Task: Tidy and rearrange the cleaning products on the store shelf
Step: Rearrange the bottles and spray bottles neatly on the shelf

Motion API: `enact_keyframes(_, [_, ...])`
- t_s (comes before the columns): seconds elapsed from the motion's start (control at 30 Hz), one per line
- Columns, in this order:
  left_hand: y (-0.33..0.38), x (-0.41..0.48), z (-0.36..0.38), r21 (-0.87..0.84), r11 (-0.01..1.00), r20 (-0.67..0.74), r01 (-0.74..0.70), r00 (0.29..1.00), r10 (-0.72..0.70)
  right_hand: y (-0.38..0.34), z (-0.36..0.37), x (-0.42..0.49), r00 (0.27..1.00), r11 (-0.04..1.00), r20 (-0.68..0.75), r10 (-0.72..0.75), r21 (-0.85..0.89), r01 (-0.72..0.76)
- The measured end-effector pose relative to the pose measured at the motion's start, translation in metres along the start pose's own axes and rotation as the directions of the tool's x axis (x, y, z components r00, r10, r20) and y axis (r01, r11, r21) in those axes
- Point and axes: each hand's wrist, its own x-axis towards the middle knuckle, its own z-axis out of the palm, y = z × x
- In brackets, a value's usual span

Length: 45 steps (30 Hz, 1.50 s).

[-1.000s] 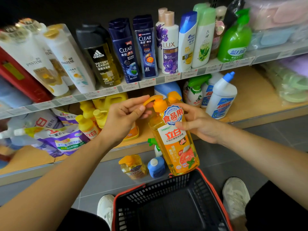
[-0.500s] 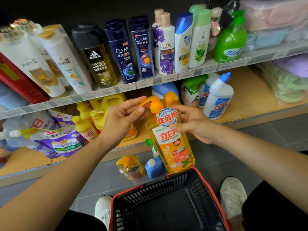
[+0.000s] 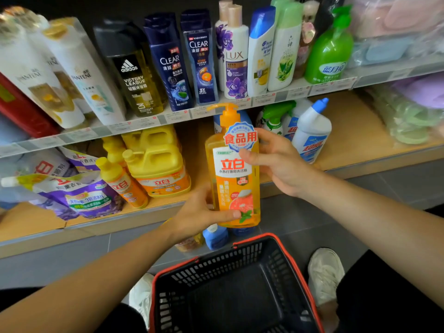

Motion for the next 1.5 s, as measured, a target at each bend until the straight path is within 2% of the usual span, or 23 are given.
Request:
enact_keyframes(0.1, [-0.006, -0.003, 0.012, -0.148, 0.989, -0.001, 0.023, 1.000, -0.023, -0.005, 0.002, 0.000, 0.999, 1.000, -0.033, -0.017, 0.021, 0.018])
enact_keyframes(0.27, [-0.010, -0.003, 0.012, -0.291, 0.957, -0.110, -0.006, 0.994, -0.027, -0.011, -0.005, 0.003, 0.999, 1.000, -0.040, 0.003, -0.026, -0.004])
enact_keyframes(0.37, [-0.003, -0.004, 0.006, -0.285, 0.958, -0.228, -0.024, 0.973, -0.044, -0.016, -0.014, 0.006, 0.999, 0.995, -0.052, 0.012, -0.094, -0.017])
enact_keyframes(0.53, [0.016, -0.010, -0.008, -0.202, 0.971, -0.428, -0.125, 0.903, 0.027, -0.017, -0.029, 0.006, 0.986, 0.984, -0.142, 0.083, -0.146, -0.104])
enact_keyframes(0.6, [0.024, -0.012, -0.015, -0.123, 0.981, -0.481, -0.147, 0.874, 0.071, -0.016, -0.029, 0.001, 0.977, 0.957, -0.192, 0.090, -0.256, -0.138])
enact_keyframes(0.63, [0.028, -0.013, -0.017, -0.074, 0.986, -0.502, -0.148, 0.860, 0.091, -0.016, -0.028, -0.001, 0.966, 0.924, -0.254, 0.044, -0.357, -0.136])
enact_keyframes(0.67, [0.030, -0.012, -0.020, -0.026, 0.989, -0.520, -0.145, 0.847, 0.110, -0.017, -0.029, -0.001, 0.947, 0.856, -0.316, -0.053, -0.504, -0.120])
enact_keyframes(0.7, [0.032, -0.012, -0.022, 0.017, 0.990, -0.530, -0.138, 0.839, 0.126, -0.017, -0.032, 0.000, 0.915, 0.729, -0.350, -0.200, -0.677, -0.099])
enact_keyframes(0.73, [0.033, -0.011, -0.023, 0.052, 0.991, -0.535, -0.125, 0.835, 0.133, -0.017, -0.034, 0.001, 0.874, 0.578, -0.339, -0.349, -0.811, -0.084])
enact_keyframes(0.77, [0.034, -0.010, -0.024, 0.083, 0.991, -0.537, -0.103, 0.833, 0.132, -0.018, -0.034, 0.001, 0.834, 0.476, -0.308, -0.458, -0.877, -0.062])
enact_keyframes(0.83, [0.036, -0.010, -0.026, 0.146, 0.987, -0.536, -0.061, 0.834, 0.130, -0.023, -0.030, -0.001, 0.813, 0.459, -0.244, -0.529, -0.888, 0.031])
enact_keyframes(0.93, [0.043, -0.013, -0.027, 0.314, 0.949, -0.524, -0.008, 0.832, 0.181, -0.023, -0.023, 0.000, 0.901, 0.489, 0.008, -0.433, -0.838, 0.242])
enact_keyframes(1.03, [0.050, -0.016, -0.024, 0.494, 0.869, -0.484, 0.014, 0.835, 0.262, -0.016, -0.015, 0.001, 0.921, 0.335, 0.289, -0.263, -0.867, 0.368])
enact_keyframes(1.13, [0.058, -0.018, -0.018, 0.569, 0.822, -0.411, -0.027, 0.856, 0.312, -0.011, -0.011, 0.004, 0.918, 0.192, 0.374, -0.134, -0.899, 0.395])
enact_keyframes(1.2, [0.061, -0.020, -0.014, 0.607, 0.793, -0.355, -0.059, 0.872, 0.336, -0.010, -0.010, 0.004, 0.917, 0.194, 0.395, -0.059, -0.896, 0.399])
enact_keyframes(1.3, [0.063, -0.022, -0.010, 0.663, 0.743, -0.294, -0.098, 0.878, 0.378, -0.006, -0.009, 0.002, 0.903, 0.275, 0.430, 0.013, -0.869, 0.410])
enact_keyframes(1.4, [0.061, -0.023, -0.010, 0.712, 0.680, -0.217, -0.174, 0.867, 0.449, 0.002, -0.009, 0.001, 0.900, 0.282, 0.436, 0.021, -0.866, 0.413])
enact_keyframes(1.5, [0.059, -0.023, -0.010, 0.665, 0.697, -0.185, -0.268, 0.845, 0.501, 0.008, -0.012, -0.001, 0.914, 0.360, 0.405, -0.026, -0.849, 0.386])
